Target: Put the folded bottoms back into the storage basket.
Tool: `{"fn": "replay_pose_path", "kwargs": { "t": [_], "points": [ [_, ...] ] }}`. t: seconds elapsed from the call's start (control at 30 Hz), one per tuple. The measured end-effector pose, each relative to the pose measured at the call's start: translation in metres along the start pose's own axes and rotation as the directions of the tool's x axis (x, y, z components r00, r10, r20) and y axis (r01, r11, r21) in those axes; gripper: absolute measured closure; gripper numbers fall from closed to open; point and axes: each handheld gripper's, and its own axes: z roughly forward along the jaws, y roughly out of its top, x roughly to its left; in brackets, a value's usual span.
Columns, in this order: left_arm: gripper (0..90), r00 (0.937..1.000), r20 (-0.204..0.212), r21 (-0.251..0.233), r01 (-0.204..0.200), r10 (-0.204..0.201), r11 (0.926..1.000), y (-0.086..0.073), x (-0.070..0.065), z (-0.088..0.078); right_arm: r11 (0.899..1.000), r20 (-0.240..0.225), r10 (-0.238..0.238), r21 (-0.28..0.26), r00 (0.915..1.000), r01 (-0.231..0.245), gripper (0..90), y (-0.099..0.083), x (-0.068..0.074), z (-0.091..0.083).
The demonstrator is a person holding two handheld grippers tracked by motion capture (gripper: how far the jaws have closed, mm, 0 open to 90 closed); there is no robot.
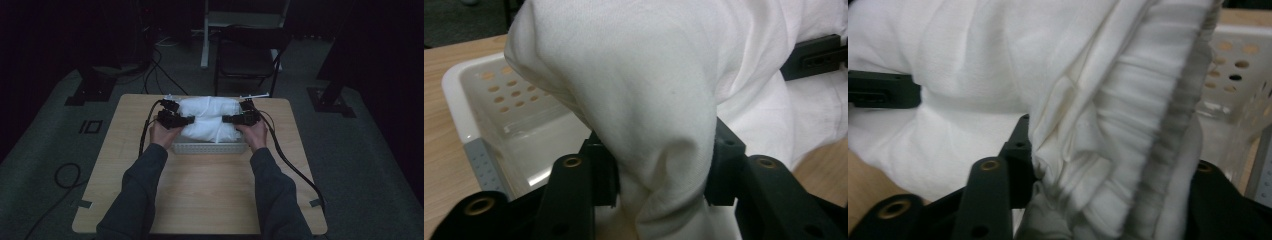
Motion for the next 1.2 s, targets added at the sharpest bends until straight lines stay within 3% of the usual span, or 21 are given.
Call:
{"fn": "replay_pose_path", "kwargs": {
  "t": [0.03,0.07,0.1,0.13,0.17,0.2,0.23,0.27,0.43,0.77,1.2],
  "points": [
    [53.2,0.9997,-0.023,0.011,0.008,-0.008,0.9999,-0.001,0.001,0.004,1.0,0.0,0.0,0.0,1.0,0.0,49.4,0.0,0.0,0.0],
    [41.1,0.9988,-0.047,0.035,0.019,-0.017,0.9992,-0.002,0.003,0.009,0.998,0.063,0.016,0.06,0.9979,-0.02,32.0,0.0,-0.003,0.009],
    [39.1,0.9967,-0.079,0.048,0.022,-0.019,0.9986,-0.004,0.004,0.013,0.995,0.122,0.02,0.097,0.9924,-0.032,26.4,0.001,-0.005,0.013],
    [39.1,0.9947,-0.102,0.06,0.023,-0.017,0.9979,-0.007,0.006,0.015,0.995,0.122,0.02,0.097,0.9924,-0.032,26.4,0.001,-0.005,0.013],
    [38.2,0.9916,-0.129,0.06,0.009,-0.002,0.9982,-0.011,0.006,0.017,0.991,0.18,0.025,0.128,0.9833,-0.048,23.6,-0.001,-0.01,0.017],
    [38.3,0.9916,-0.129,0.06,0.009,-0.002,0.9982,-0.011,0.006,0.017,0.991,0.18,0.025,0.128,0.9833,-0.048,23.6,-0.001,-0.01,0.017],
    [38.3,0.9907,-0.136,0.042,0.007,-0.001,0.9991,-0.012,0.006,0.015,0.992,0.228,0.006,0.119,0.9737,-0.034,21.2,-0.002,-0.011,0.017],
    [38.3,0.992,-0.126,0.03,0.015,-0.011,0.9995,-0.013,0.008,0.013,0.996,0.242,-0.034,0.083,0.9696,0.014,22.2,-0.003,-0.01,0.012],
    [38.4,0.9869,-0.161,0.027,0.007,-0.003,0.9996,-0.017,0.011,0.008,0.997,0.256,-0.078,0.035,0.9636,0.072,22.6,-0.005,-0.008,-0.001],
    [39.2,0.9768,-0.21,-0.017,0.037,-0.039,0.9992,-0.031,0.031,-0.015,0.996,0.273,-0.068,-0.037,0.9596,0.081,24.4,-0.027,-0.019,-0.027],
    [39.1,0.9741,-0.223,-0.051,0.026,-0.037,0.9983,-0.073,0.038,-0.044,0.993,0.264,-0.07,-0.073,0.9621,0.093,25.4,-0.063,-0.021,-0.053]
  ]
}}
